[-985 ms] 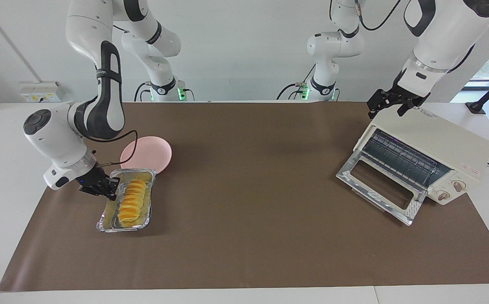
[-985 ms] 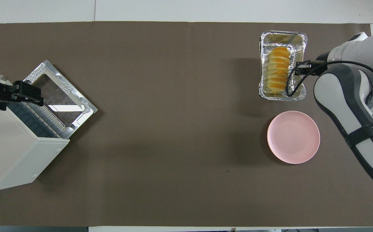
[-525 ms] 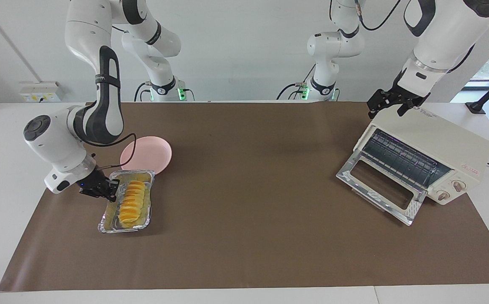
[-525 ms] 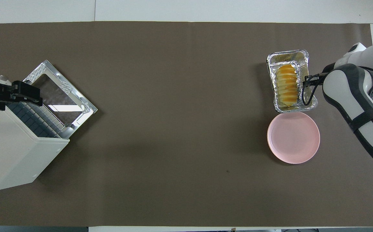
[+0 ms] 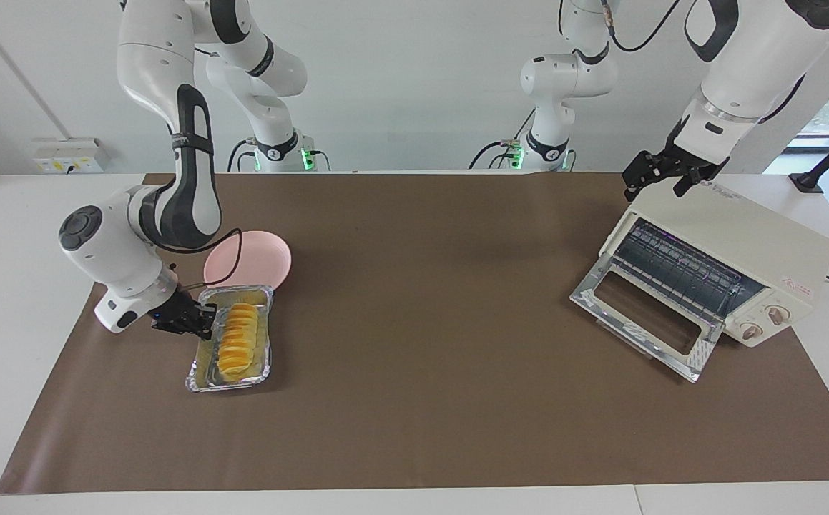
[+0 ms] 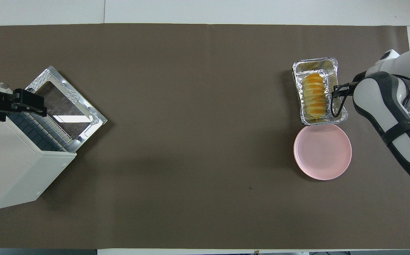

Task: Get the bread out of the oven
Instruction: 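Grasp the bread slices in the tray with the right gripper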

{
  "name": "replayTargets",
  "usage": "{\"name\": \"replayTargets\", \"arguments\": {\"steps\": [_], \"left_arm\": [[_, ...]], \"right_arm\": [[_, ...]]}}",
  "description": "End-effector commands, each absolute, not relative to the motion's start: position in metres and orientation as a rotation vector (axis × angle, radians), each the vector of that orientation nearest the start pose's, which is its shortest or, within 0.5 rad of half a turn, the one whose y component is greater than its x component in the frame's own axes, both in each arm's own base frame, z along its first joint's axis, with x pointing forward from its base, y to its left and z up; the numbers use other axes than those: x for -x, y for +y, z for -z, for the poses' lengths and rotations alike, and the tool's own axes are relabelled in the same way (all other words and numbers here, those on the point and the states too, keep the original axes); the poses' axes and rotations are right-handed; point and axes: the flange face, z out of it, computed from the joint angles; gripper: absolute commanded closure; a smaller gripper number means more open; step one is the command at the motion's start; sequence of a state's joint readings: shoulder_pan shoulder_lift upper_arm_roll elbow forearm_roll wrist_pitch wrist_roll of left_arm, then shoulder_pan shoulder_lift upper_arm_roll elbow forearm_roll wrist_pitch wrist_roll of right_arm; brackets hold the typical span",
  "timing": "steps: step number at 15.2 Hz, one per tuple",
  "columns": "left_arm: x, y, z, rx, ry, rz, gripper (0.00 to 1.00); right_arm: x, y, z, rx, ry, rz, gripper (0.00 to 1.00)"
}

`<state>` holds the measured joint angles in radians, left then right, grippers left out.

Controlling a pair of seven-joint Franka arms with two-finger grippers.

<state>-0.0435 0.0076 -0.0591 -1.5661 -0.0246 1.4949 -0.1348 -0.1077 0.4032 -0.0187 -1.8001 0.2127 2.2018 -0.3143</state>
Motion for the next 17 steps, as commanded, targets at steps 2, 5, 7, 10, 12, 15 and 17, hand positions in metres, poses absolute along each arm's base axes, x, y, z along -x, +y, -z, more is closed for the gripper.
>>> {"name": "replayTargets", "arguments": {"steps": [2,5,7,10,12,15,17], "left_arm": [[-0.539,-0.056,-0.619,3.151,-0.047,-0.124,0.0],[-0.539,-0.056,-0.619,3.151,-0.047,-0.124,0.0],[-0.539,-0.056,-0.619,3.151,-0.047,-0.124,0.0],[-0.539,-0.056,-0.619,3.151,-0.047,-0.124,0.0],[-0.539,-0.056,-0.619,3.151,-0.047,-0.124,0.0],[-0.539,-0.056,-0.619,3.151,-0.047,-0.124,0.0],[-0.539,-0.056,-0.619,3.151,-0.047,-0.124,0.0]], "right_arm": [[-0.642,-0.068,-0.335,2.961,-0.119,0.061,0.0],[-0.656,-0.038,-0.364,2.957,-0.153,0.087,0.0],[-0.661,-0.023,-0.372,2.974,-0.106,0.094,0.0],[-0.659,-0.009,-0.36,2.995,-0.109,0.078,0.0],[-0.655,-0.008,-0.35,2.996,-0.107,0.068,0.0],[-0.647,-0.008,-0.335,3.001,-0.102,0.053,0.0],[-0.641,-0.009,-0.325,3.003,-0.101,0.051,0.0]]}}
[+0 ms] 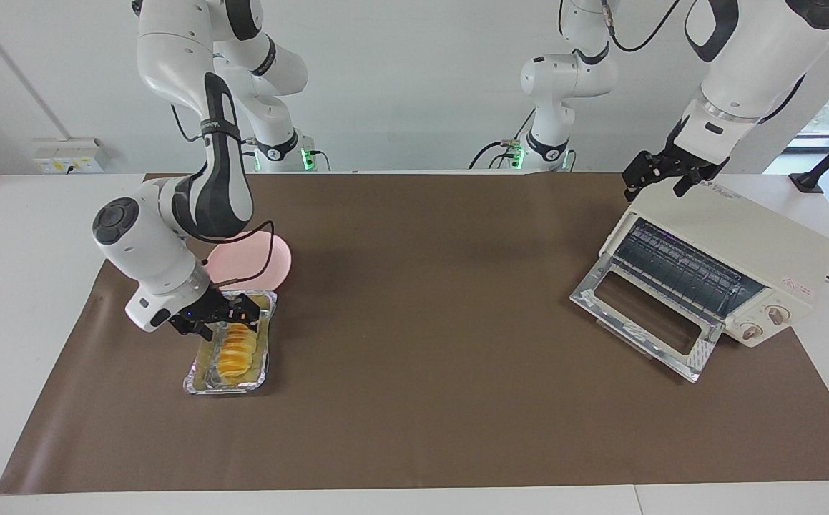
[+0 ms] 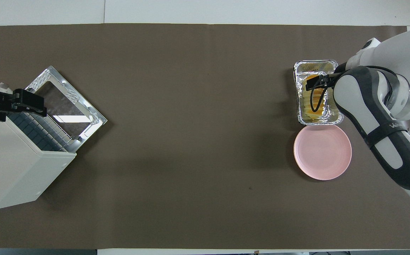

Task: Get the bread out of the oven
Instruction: 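Grasp the bread slices in the tray with the right gripper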

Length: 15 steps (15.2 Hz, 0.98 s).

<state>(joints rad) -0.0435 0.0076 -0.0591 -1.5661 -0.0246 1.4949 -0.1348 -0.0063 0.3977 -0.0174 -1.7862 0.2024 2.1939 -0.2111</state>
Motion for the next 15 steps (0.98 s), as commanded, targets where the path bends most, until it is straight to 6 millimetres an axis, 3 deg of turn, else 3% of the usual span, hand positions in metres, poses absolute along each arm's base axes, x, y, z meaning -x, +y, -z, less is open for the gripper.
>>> {"name": "replayTargets", "arguments": {"steps": [1,5,7,9,10,12,15], "left_arm": [[-0.539,-0.056,-0.619,3.151,-0.047,-0.124,0.0],[-0.539,-0.056,-0.619,3.151,-0.047,-0.124,0.0],[-0.539,-0.056,-0.619,3.151,-0.047,-0.124,0.0],[-0.539,-0.056,-0.619,3.151,-0.047,-0.124,0.0],[-0.539,-0.056,-0.619,3.151,-0.047,-0.124,0.0],[-0.539,-0.056,-0.619,3.151,-0.047,-0.124,0.0],[-0.539,-0.056,-0.619,3.151,-0.047,-0.124,0.0]], "right_arm": [[-0.637,-0.008,-0.321,3.005,-0.101,0.055,0.0],[-0.625,-0.008,-0.306,3.013,-0.101,0.07,0.03],[-0.625,-0.008,-0.307,3.012,-0.099,0.07,0.27],[-0.625,-0.007,-0.308,3.011,-0.098,0.061,0.67],[-0.626,-0.006,-0.31,3.01,-0.102,0.057,0.78],[-0.63,-0.006,-0.318,3.005,-0.106,0.044,0.86],[-0.645,-0.003,-0.354,2.993,-0.124,0.019,0.88]]}}
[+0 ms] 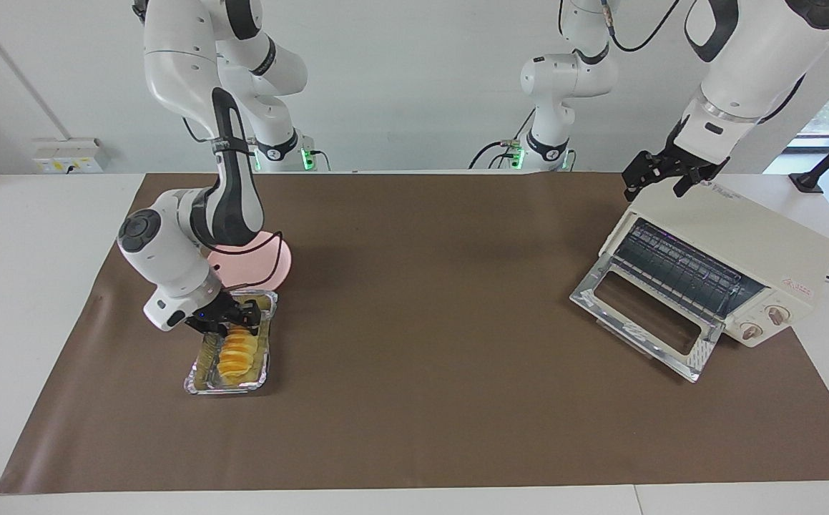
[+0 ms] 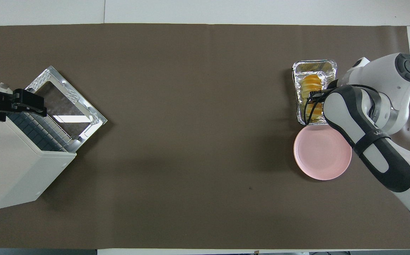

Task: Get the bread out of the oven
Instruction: 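Grasp the bread slices in the tray with the right gripper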

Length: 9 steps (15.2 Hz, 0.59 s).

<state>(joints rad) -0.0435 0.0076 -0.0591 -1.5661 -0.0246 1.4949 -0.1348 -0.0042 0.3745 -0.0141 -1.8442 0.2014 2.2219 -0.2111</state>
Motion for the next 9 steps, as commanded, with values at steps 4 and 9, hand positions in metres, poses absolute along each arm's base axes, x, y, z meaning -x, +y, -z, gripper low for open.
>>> {"name": "replayTargets", "arguments": {"steps": [4,9], "left_arm": [[-0.539,-0.056,-0.619,3.151,-0.047,-0.124,0.0],[-0.539,-0.056,-0.619,3.151,-0.047,-0.124,0.0]], "right_arm": [[-0.637,0.002,-0.4,2.998,-0.133,0.03,0.88],[-0.582,0.0,-0.456,2.975,-0.118,-0.127,0.87]]}}
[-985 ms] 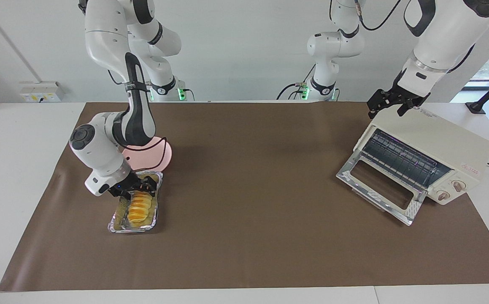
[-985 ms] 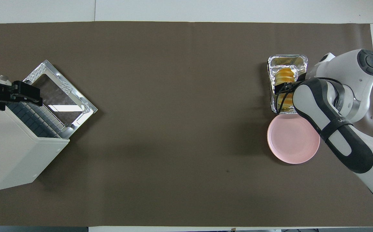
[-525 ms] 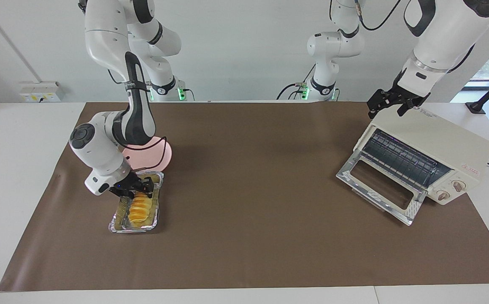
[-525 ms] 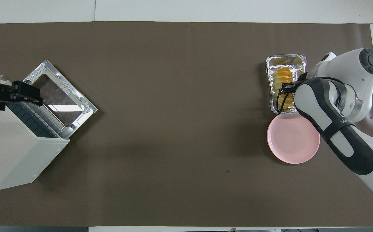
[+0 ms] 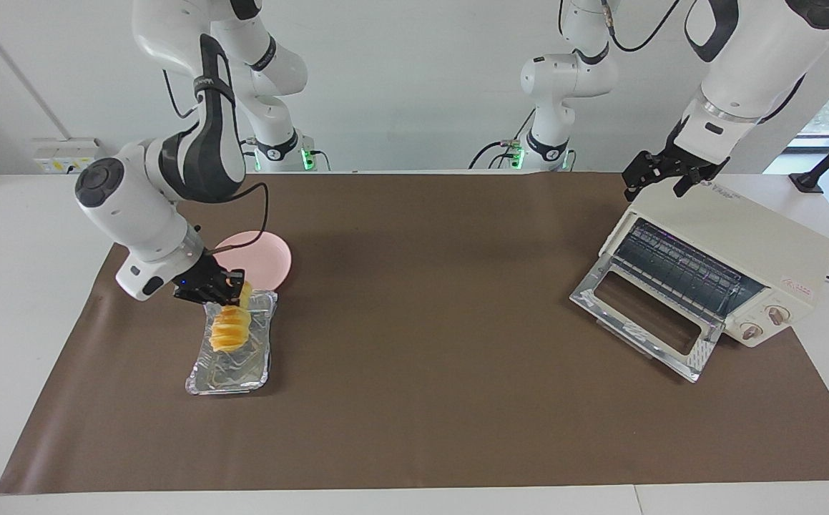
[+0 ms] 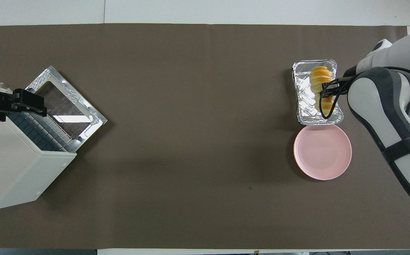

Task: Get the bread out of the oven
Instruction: 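Move the bread slices onto the pink plate and open the right gripper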

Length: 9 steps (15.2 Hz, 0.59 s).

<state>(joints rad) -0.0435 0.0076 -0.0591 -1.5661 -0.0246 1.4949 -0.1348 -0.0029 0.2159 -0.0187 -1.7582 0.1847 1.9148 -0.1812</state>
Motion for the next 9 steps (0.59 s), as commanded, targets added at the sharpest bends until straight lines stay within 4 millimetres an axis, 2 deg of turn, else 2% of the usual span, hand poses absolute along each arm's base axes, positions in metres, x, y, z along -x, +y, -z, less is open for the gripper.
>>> {"name": "replayTargets", "arguments": {"steps": [1,3,5,9], "left_arm": [[-0.539,-0.056,-0.619,3.151,-0.047,-0.124,0.0],[-0.539,-0.056,-0.619,3.151,-0.047,-0.124,0.0],[-0.539,-0.056,-0.619,3.151,-0.047,-0.124,0.0],[-0.539,-0.056,-0.619,3.151,-0.047,-0.124,0.0]], "right_arm": [[-0.565,0.001,-0.457,2.968,-0.121,-0.179,0.86],[-0.526,0.001,-0.45,2.962,-0.109,-0.236,0.84],[-0.497,0.003,-0.434,2.955,-0.103,-0.291,0.84],[-0.459,0.006,-0.398,2.969,-0.09,-0.259,0.84]]}}
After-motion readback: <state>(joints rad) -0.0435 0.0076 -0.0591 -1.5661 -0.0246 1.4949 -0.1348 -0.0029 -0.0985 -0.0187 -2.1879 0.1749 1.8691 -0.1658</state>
